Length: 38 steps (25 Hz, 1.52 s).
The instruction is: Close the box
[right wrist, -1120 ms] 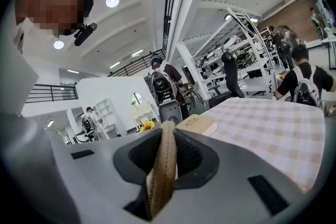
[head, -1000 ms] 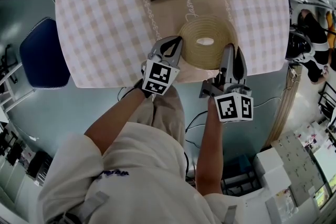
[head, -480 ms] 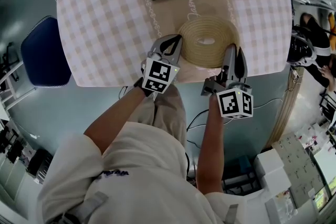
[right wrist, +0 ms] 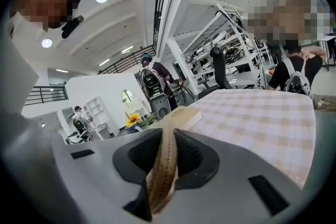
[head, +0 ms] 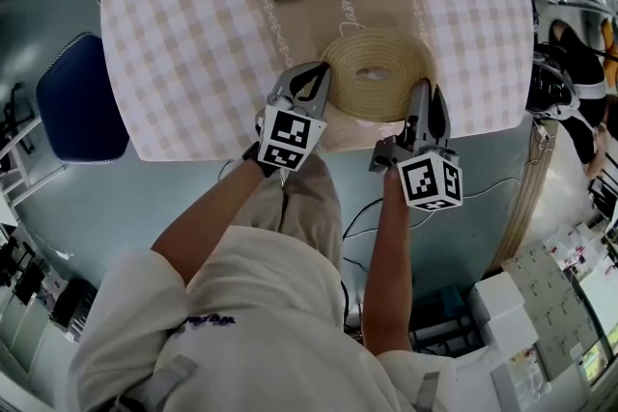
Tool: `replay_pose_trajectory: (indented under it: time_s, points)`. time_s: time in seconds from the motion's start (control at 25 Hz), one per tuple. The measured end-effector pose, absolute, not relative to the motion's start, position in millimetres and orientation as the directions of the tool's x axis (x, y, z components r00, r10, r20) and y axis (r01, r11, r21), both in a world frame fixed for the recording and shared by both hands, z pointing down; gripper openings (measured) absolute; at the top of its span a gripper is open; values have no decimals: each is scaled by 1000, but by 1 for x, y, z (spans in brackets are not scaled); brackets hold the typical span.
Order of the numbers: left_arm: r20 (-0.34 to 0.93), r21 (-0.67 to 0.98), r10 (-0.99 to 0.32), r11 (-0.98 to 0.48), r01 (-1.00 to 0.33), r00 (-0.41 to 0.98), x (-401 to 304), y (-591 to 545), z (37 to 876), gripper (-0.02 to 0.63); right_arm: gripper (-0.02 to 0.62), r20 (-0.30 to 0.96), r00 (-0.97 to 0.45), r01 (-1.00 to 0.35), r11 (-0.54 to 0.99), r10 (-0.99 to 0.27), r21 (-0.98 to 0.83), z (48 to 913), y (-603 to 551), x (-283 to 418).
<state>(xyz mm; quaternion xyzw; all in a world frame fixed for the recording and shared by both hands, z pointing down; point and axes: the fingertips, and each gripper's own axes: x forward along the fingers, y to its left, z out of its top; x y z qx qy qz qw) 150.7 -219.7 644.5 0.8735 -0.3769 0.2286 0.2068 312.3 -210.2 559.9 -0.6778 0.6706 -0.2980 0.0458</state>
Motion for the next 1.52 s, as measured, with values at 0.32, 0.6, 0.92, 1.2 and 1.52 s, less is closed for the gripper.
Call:
replay_pose_trajectory:
  time_s: [0.32,0.6,0.92,1.2,1.52]
  points:
    - [552,191,-568,-626,-756,610,151,-218,645,2,71,365,-67,-890,-110,-929,-443,571,-206,317]
    - [542,198,-573,-624,-756,614,154,-214,642,2,72,389,-54,-916,-110,-920,-386,578,-203,324]
    - [536,194,-570,-635,-748,623,160,-215,640,2,75,410,-43,-942,-99,-911,-319,589,-207,331]
    - [530,195,-568,-641,-742,630,168,-215,640,2,80,426,-37,-954,-95,-904,-284,600,-207,336]
    - [547,236,-575,-591,-771,608,153,-213,649,2,86,465,-39,-974,-70,-885,-215,617,-207,335]
